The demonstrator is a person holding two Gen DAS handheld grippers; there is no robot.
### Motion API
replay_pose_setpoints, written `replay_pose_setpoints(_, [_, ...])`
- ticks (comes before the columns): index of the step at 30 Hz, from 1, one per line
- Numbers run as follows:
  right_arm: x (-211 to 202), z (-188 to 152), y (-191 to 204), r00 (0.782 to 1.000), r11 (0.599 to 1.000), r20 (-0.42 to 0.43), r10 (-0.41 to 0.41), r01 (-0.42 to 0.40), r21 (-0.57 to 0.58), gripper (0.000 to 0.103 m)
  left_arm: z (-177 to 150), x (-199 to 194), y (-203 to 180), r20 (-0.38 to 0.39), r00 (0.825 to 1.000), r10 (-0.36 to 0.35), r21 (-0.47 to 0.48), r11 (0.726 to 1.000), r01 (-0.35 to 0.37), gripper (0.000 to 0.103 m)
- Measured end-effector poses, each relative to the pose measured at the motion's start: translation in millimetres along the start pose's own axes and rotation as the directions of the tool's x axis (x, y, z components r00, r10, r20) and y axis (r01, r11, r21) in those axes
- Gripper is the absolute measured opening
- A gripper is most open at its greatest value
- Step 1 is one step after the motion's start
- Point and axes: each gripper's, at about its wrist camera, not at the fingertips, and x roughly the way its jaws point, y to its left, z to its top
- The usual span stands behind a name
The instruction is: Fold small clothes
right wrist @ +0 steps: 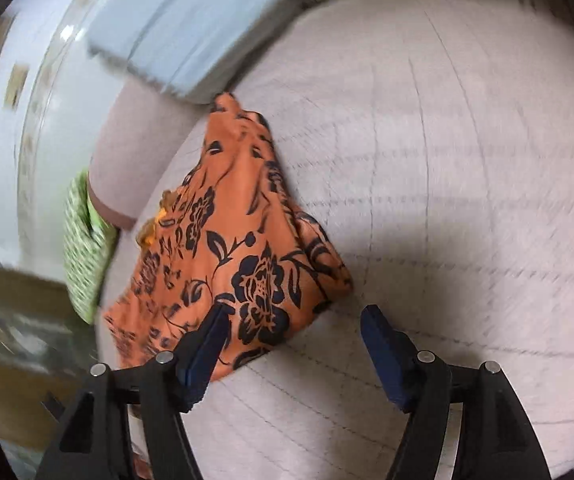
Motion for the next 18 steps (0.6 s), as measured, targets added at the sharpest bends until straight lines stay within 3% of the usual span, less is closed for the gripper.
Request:
replay_pose_setpoints(2, [12.3, 5.5, -3.9, 0.999, 0.998, -0.01, 0.043, -0.042, 0.043, 0.073, 0.0, -1.8, 20.8, -0.014, 1.0, -0.013, -0.096, 0.995, 0.012, 0.08])
replay_pose_setpoints(7, [26.7, 14.4, 3.3, 0.998, 0.995, 0.028, 0.054, -0.057, 0.086, 0.07, -18.9, 18.6, 62.7, -0.146, 0.985, -0.093, -0.297, 0.954, 0.047, 0.081])
replay_pose_setpoints(9, [29.3, 14.8, 3.2, 0.999, 0.996, 0.014, 0.041, -0.042, 0.083, 0.061, -21.2, 13.5, 67.7, -0.123, 0.986, -0.111, -0.325, 0.944, 0.065, 0.081])
replay_pose_setpoints(12, [29.2, 14.2, 3.9, 0.999, 0.997, 0.011, 0.041, -0.042, 0.062, 0.061, -21.5, -2.8, 76.0, -0.059, 0.992, -0.112, -0.378, 0.922, 0.082, 0.081])
replay_pose_setpoints(14, [30.6, 14.1, 3.8, 0.999, 0.998, 0.011, 0.039, -0.04, 0.058, 0.062, -20.3, -8.4, 75.9, -0.037, 0.995, -0.097, -0.376, 0.923, 0.076, 0.083])
replay_pose_setpoints(17, [31.3, 14.0, 5.7, 0.999, 0.998, 0.011, 0.032, -0.032, 0.05, 0.064, -26.6, 14.6, 72.4, -0.157, 0.976, -0.152, -0.372, 0.924, 0.085, 0.084])
replay_pose_setpoints(18, [31.8, 14.4, 7.2, 1.0, 0.999, 0.011, 0.027, -0.027, 0.046, 0.065, -27.1, 16.1, 68.4, -0.164, 0.977, -0.14, -0.35, 0.934, 0.075, 0.084])
